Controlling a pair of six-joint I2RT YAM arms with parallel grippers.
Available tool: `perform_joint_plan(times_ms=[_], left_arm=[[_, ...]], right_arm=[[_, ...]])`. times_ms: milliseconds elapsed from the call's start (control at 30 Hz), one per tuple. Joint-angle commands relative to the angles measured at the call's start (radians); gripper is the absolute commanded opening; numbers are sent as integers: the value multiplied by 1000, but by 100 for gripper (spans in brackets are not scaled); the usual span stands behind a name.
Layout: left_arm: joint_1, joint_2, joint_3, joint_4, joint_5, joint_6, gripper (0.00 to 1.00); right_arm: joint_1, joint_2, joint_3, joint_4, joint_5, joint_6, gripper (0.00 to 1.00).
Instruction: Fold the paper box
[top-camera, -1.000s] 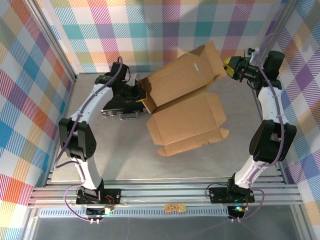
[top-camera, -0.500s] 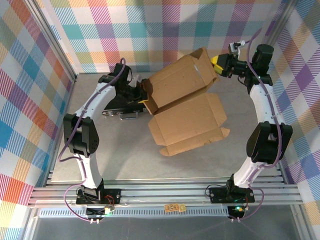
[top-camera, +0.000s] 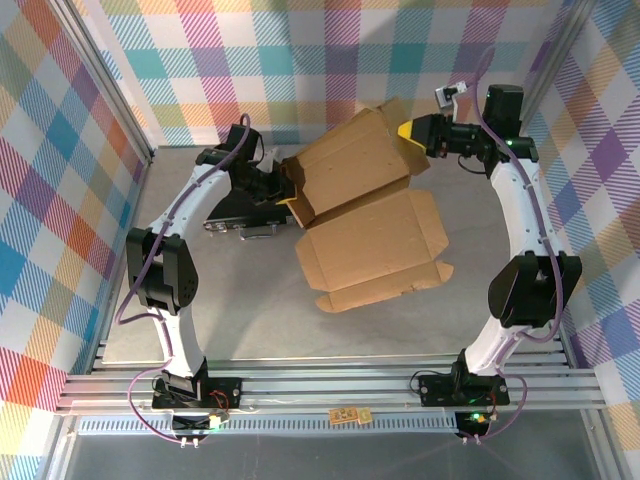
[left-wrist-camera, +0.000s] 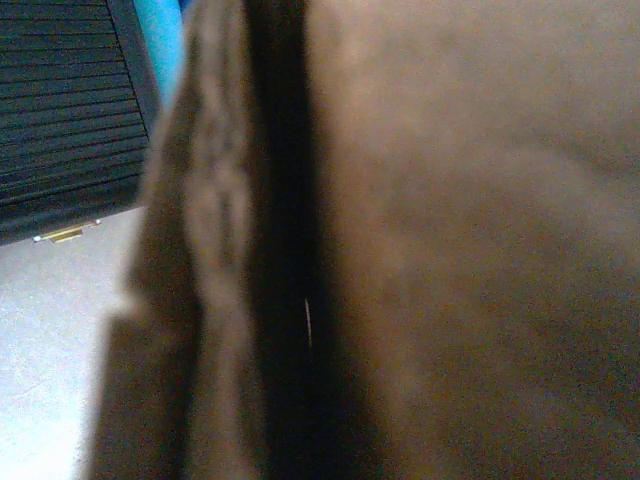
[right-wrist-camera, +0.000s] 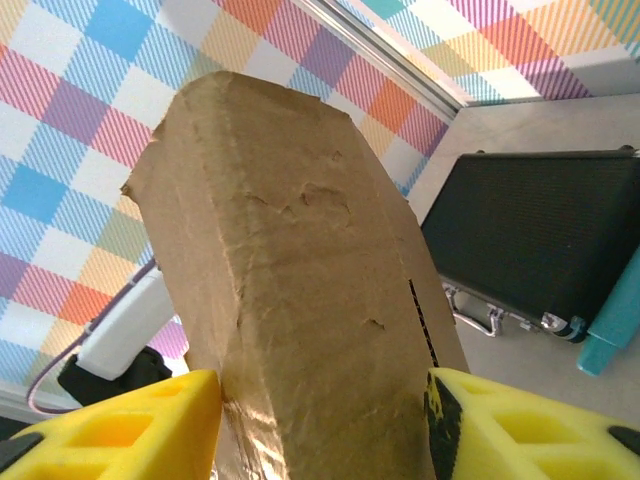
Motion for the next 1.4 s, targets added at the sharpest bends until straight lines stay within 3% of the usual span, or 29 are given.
perform_joint_plan(times_ms=[0,200,400,700,900,1033,1367], left_arm=[[10,-23,22,-24,27,-6,0],[10,-25,22,-36,7,-10,0],[10,-28,25,-44,-10,-22,0],[2,-34,33,-67,-27,-20,0],[-4,-34,49,-116,-98,-21,0],[-8,-27,65,-137,-137,-30,0],[-29,-13,117,-160,-138,-22,0]], right_arm=[[17,-43,34,-107,47,-125,58],[24,-79,35,-118,97,-136,64],[66,-134,12,-190,264,-245,63],[118,-137,14,-237,384,-330,56],[125,-169,-1,-204,381,-330,59],[156,-171,-12,-221,414,-339,53],[218,-184,-108,-207,682,-410,53]])
